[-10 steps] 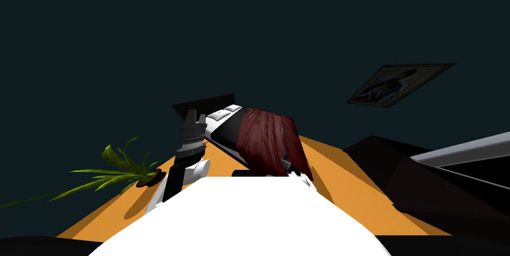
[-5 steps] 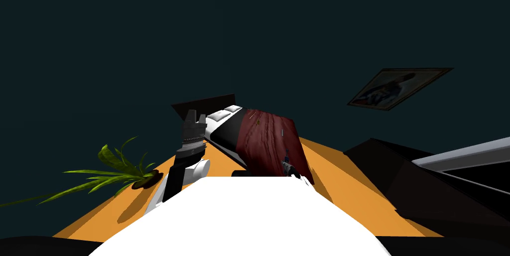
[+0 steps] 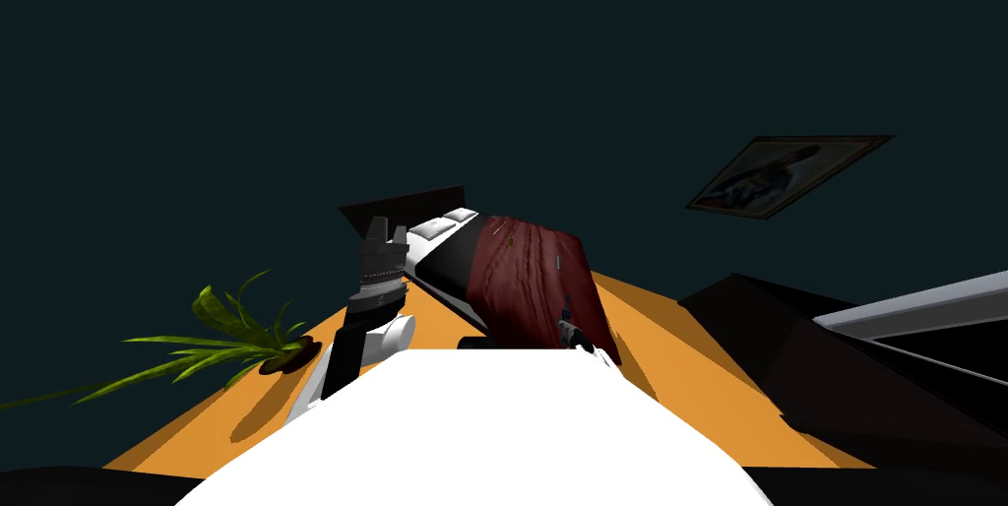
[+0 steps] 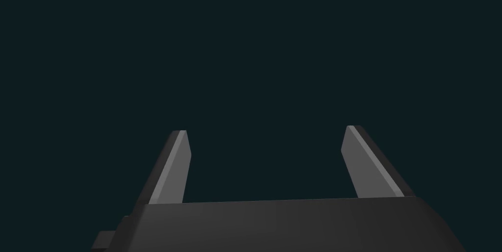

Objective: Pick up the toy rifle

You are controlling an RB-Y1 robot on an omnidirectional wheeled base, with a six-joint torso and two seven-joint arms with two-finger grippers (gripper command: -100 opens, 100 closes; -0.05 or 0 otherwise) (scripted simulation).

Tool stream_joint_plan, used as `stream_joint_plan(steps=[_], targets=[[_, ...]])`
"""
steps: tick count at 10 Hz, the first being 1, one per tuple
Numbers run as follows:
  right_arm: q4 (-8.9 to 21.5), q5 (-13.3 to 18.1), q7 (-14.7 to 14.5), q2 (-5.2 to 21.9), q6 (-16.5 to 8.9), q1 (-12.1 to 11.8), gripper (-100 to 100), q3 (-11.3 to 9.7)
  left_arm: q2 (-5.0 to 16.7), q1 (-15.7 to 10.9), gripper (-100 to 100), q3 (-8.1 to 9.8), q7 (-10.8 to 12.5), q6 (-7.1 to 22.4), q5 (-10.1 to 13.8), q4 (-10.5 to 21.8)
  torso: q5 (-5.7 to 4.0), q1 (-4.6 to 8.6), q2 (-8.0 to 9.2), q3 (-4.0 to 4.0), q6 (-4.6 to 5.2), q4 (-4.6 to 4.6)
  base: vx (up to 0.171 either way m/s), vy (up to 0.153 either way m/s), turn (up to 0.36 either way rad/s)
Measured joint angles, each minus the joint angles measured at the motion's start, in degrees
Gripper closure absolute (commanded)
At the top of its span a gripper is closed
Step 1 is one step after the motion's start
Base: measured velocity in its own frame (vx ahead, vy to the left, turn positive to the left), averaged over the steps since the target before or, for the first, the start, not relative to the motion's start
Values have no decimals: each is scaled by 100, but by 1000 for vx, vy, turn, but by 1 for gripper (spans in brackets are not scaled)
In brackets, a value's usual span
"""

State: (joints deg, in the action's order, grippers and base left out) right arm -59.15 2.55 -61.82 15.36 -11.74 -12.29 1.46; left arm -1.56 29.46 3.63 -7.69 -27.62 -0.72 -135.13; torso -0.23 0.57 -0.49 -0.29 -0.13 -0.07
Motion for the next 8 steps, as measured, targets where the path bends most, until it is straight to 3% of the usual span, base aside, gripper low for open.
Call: stream_joint_plan(steps=[1,2,7,8], targets=[[0,0,0,0,0,0,0,0,0,0,0,0,0,0,0,0,0,0,0,0,0,0,0,0,0],[0,0,0,0,0,0,100,0,0,0,0,0,0,0,0,0,0,0,0,0,0,0,-19,9,-13],[-520,-259,-292,26,-409,-78,100,17,0,0,0,0,0,0,0,0,5,-11,20,12,0,6,-41,11,-17],[-531,-265,-303,26,-430,-78,0,17,0,0,0,0,0,0,0,0,5,-8,12,8,0,4,0,0,0]])
